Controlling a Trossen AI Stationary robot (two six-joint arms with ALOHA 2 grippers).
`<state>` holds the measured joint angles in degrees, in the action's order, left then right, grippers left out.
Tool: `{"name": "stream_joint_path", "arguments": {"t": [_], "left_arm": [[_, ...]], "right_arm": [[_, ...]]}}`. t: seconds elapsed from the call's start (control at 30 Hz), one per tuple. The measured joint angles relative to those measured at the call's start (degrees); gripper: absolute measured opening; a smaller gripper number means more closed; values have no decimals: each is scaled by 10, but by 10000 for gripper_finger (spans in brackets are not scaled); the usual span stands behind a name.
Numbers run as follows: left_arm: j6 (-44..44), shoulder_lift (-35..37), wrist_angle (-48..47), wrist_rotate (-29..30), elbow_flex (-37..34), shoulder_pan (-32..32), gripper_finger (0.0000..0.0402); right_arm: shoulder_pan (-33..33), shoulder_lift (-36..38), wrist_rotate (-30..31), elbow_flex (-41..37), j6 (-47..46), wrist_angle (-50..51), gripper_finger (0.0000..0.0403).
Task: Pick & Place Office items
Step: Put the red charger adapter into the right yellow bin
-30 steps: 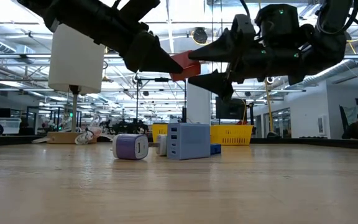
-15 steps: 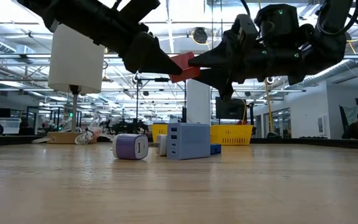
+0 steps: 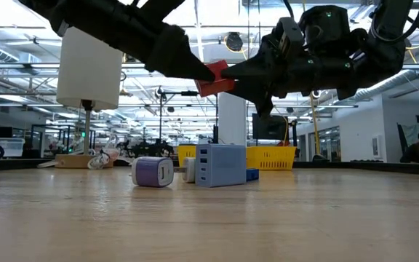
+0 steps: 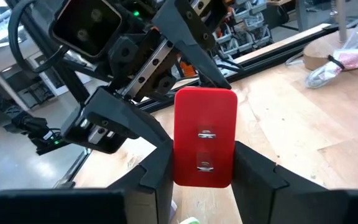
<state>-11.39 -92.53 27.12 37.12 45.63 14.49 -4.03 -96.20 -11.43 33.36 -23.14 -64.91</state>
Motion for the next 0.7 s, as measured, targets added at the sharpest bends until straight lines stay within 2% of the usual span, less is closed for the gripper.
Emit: {"name": "stream_joint_path", "arguments": {"t": [0.37, 0.53, 0.7], "left_arm": [[59, 11, -8, -10, 0, 6, 243], [103, 70, -79, -90, 0, 7, 243], [106, 156, -163, -107, 0, 6, 243]], "right_arm": [[-5, 0, 0, 0, 3, 6, 116], [-12, 7, -27, -2, -6, 14, 116], [-12, 38, -46, -6, -1, 42, 116]]}}
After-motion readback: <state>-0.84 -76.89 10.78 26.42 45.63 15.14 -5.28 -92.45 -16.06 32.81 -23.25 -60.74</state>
